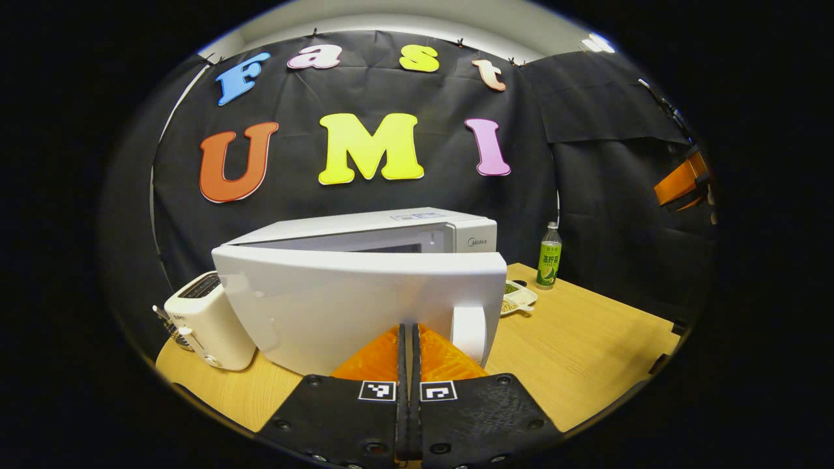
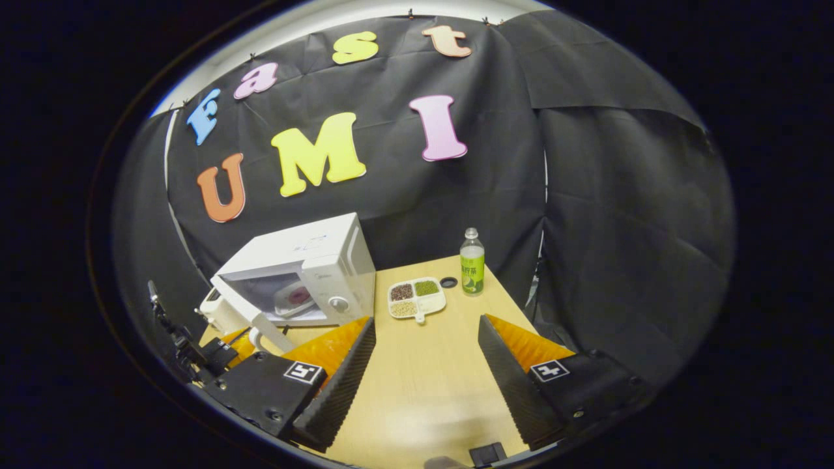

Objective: Open the microwave oven with the left hand, put the food in, and close the microwave oven.

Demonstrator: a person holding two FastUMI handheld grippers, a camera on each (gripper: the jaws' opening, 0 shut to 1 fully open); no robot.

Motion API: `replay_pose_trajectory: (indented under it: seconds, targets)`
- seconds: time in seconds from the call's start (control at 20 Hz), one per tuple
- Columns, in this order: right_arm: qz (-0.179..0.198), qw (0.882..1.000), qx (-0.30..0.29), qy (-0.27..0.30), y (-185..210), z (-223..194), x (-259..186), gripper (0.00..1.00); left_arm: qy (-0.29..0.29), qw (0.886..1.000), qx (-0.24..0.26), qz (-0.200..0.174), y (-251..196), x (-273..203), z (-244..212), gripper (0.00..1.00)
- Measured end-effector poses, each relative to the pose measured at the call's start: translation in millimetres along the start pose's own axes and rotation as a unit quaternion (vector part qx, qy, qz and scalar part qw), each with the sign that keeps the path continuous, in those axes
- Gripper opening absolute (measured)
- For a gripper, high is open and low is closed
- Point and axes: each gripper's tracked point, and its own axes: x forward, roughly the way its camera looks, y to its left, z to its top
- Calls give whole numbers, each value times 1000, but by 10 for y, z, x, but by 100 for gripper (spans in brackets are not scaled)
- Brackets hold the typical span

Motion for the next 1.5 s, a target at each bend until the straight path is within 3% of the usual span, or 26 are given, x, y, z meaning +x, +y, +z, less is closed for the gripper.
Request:
replay_pose_trajectory:
  seconds: [0.6,0.65,0.75,0.8,0.85,0.9,1.5]
  targets:
    - [0,1000,20,20,-230,91,159,100,3,1000,-13,20,-101,931,85,0]
    - [-2,1000,17,20,-251,111,180,91,3,1000,-18,22,-102,1000,90,0]
    - [-4,1000,11,20,-275,148,216,91,5,999,-20,27,-86,1105,111,0]
    - [-3,1000,8,20,-278,150,234,100,4,999,-21,31,-69,1124,117,0]
    - [-4,1000,6,21,-278,162,249,92,5,999,-21,32,-63,1133,99,0]
    - [-2,1000,4,22,-275,170,265,91,4,999,-19,31,-68,1145,101,0]
    - [37,999,-15,22,-3,125,492,92,16,998,-29,57,-11,1186,86,0]
